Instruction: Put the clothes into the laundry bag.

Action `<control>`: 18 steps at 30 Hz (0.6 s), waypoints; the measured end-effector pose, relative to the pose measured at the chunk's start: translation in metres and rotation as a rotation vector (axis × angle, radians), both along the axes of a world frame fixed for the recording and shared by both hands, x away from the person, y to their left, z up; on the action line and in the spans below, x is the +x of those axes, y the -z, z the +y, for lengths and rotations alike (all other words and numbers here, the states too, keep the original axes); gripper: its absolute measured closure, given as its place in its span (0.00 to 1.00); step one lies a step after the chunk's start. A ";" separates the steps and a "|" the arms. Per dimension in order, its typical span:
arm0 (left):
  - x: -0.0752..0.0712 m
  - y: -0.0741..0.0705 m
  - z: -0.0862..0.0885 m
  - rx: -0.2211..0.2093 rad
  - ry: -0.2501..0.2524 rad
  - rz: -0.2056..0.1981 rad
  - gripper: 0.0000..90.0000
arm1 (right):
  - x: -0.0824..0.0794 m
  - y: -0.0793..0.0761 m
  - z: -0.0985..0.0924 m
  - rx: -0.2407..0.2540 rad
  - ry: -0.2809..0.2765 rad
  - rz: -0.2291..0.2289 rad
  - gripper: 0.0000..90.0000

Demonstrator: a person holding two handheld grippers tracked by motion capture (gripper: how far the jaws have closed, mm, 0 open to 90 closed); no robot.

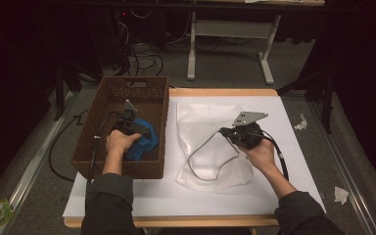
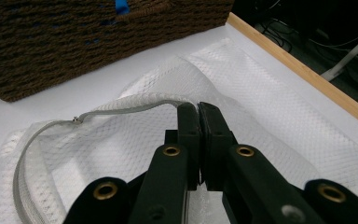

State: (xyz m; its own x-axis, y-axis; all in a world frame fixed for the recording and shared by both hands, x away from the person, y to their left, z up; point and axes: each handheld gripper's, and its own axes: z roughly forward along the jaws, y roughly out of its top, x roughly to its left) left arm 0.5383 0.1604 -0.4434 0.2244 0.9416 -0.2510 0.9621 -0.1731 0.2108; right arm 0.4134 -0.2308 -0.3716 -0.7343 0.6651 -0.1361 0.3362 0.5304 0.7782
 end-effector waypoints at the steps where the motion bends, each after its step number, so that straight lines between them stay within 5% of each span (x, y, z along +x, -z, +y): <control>1: 0.001 0.000 -0.002 0.016 0.005 0.005 0.00 | 0.000 0.000 0.000 0.000 0.000 0.000 0.99; 7: -0.001 0.002 -0.008 0.069 0.021 -0.005 0.00 | 0.000 0.000 -0.002 0.003 0.004 -0.002 0.99; 13: -0.005 0.008 -0.023 0.236 0.093 -0.019 0.02 | -0.001 0.001 0.000 -0.009 0.001 -0.006 0.99; 18: -0.007 0.008 -0.022 0.241 0.090 -0.038 0.07 | -0.001 0.004 -0.001 -0.001 0.010 0.002 0.99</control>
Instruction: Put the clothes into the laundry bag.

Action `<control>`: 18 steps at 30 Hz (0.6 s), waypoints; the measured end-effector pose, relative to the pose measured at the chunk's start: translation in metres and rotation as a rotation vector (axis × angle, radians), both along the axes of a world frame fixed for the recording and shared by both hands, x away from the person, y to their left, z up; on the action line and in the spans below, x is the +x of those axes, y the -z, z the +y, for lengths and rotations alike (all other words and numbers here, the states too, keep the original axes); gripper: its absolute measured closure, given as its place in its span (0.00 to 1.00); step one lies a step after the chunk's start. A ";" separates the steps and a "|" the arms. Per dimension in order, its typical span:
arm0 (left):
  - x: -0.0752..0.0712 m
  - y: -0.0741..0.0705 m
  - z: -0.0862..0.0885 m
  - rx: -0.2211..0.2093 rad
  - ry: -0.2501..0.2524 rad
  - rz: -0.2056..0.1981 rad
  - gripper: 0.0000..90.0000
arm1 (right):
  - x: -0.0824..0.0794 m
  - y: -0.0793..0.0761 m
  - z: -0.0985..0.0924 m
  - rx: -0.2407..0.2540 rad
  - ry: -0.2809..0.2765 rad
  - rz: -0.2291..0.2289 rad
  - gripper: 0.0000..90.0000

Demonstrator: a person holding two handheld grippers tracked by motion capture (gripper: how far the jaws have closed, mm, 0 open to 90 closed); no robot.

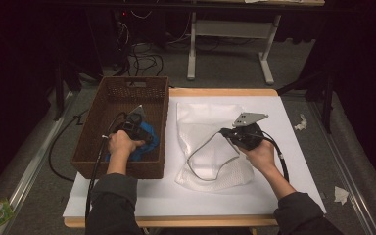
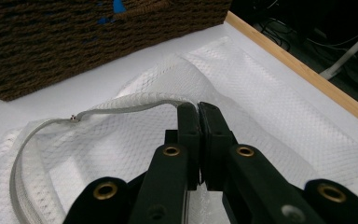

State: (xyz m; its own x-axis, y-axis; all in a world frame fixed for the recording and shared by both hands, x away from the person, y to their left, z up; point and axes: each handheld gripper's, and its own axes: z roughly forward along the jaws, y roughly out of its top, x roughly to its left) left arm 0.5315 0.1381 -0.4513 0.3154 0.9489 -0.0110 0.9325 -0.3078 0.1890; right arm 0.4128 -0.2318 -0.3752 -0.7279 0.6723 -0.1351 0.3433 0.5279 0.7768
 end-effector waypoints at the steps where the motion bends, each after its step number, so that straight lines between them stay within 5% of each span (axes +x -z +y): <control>1: -0.001 0.000 0.001 0.000 0.004 -0.006 0.08 | 0.000 0.001 0.000 -0.001 -0.002 -0.001 0.99; 8: -0.002 -0.003 0.002 -0.009 0.004 -0.010 0.12 | 0.001 0.003 0.000 0.003 -0.005 0.003 0.99; 18: -0.003 -0.008 0.014 -0.023 -0.027 -0.033 0.38 | 0.000 0.005 -0.003 0.009 0.003 0.004 0.99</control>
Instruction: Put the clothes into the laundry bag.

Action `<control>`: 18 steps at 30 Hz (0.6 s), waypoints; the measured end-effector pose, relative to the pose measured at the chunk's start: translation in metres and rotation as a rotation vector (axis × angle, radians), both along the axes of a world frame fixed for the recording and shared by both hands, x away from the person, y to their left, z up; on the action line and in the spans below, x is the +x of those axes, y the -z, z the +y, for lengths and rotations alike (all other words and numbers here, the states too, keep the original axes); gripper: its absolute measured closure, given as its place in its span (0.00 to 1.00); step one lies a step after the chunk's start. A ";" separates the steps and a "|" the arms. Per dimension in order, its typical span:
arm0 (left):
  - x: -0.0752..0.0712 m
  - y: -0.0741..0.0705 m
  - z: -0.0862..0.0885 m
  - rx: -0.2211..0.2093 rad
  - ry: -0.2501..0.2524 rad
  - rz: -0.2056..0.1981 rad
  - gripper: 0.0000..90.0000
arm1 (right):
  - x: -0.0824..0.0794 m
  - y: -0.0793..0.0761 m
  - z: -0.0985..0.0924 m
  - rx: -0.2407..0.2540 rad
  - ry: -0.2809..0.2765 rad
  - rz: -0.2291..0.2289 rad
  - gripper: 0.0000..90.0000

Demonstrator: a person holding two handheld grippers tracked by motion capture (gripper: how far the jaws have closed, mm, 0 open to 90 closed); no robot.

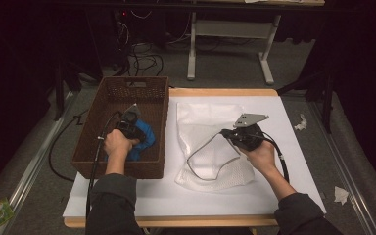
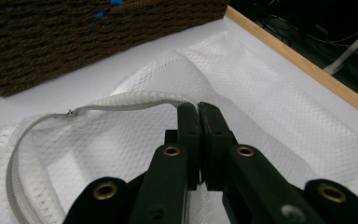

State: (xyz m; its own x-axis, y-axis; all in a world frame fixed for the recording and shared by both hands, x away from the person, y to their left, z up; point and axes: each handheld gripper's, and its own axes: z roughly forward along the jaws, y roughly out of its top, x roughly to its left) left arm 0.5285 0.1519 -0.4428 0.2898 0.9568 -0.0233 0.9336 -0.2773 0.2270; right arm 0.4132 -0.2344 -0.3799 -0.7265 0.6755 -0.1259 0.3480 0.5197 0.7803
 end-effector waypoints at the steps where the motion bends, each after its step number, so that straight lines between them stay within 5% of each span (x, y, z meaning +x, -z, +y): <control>1: 0.000 0.000 0.000 0.000 0.000 0.002 0.38 | 0.000 0.000 0.000 -0.001 -0.002 -0.001 0.99; 18: 0.002 -0.003 0.009 -0.049 -0.029 0.016 0.45 | 0.000 0.000 -0.008 0.001 0.014 0.003 0.99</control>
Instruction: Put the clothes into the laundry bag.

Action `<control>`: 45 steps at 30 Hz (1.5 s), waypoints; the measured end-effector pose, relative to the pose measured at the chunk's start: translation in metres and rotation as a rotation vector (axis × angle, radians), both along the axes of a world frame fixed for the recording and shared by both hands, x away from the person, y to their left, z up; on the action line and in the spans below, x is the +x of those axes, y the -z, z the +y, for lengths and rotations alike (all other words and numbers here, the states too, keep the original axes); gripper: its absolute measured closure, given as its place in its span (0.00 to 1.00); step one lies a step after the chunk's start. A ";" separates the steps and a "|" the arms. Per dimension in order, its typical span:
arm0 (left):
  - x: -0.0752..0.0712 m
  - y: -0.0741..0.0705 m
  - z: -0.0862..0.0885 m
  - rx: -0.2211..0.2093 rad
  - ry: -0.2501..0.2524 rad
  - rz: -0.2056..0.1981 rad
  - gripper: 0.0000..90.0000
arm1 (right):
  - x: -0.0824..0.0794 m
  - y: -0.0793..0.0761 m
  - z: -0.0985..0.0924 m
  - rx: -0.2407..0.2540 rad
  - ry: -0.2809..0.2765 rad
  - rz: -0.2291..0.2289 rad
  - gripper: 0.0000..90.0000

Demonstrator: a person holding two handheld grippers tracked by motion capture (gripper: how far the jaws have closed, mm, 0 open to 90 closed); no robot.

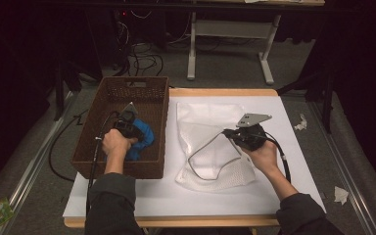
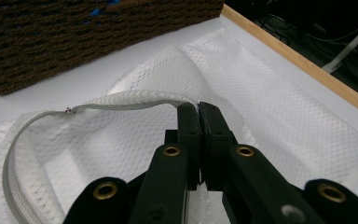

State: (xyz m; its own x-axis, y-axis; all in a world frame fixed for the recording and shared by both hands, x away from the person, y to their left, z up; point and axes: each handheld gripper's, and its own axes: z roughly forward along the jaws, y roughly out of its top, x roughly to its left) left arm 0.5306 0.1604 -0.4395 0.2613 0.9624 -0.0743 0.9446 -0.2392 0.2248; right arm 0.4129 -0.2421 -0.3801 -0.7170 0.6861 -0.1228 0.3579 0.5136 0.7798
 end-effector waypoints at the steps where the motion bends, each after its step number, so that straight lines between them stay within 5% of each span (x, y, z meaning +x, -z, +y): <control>1: 0.000 0.000 0.001 -0.001 -0.010 -0.008 0.45 | 0.000 0.000 -0.001 -0.002 -0.001 -0.001 0.99; 4: -0.002 -0.001 0.009 -0.034 -0.039 -0.018 0.58 | 0.000 0.001 -0.001 0.002 0.000 0.002 0.99; 19: -0.002 -0.010 0.012 -0.044 -0.044 0.003 0.68 | 0.000 0.000 0.001 -0.011 0.000 0.005 0.99; 45: -0.039 -0.074 0.011 -0.094 0.106 -0.198 0.71 | -0.001 -0.004 0.003 -0.009 0.001 -0.002 0.99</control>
